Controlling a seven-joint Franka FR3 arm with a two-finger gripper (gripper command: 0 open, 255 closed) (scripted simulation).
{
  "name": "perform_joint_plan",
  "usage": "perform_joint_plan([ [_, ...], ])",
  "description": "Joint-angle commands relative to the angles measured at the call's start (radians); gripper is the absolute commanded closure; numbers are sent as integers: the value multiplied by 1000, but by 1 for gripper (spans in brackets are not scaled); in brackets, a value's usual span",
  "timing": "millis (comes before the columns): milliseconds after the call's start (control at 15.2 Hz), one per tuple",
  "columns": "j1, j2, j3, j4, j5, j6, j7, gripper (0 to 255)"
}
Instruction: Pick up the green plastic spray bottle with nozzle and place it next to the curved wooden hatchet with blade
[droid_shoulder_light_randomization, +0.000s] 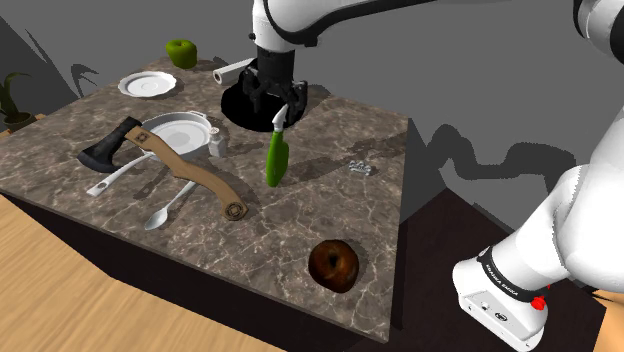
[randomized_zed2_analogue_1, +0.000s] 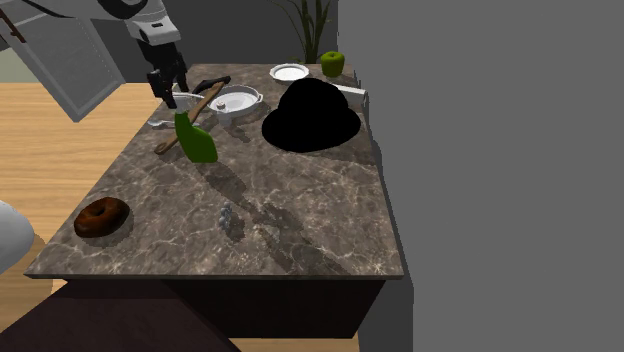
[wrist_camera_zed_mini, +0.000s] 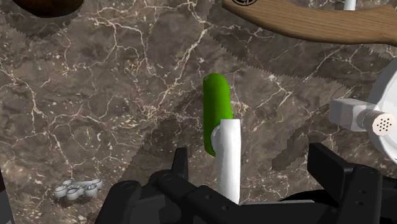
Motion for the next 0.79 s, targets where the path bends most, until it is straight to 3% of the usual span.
perform_joint_plan([
  [0, 0, 0, 0, 0, 0, 0, 0, 0],
  [264, -1, -19, 1, 101, 3, -120, -2, 0],
  [726, -1, -19, 1, 101, 3, -120, -2, 0],
])
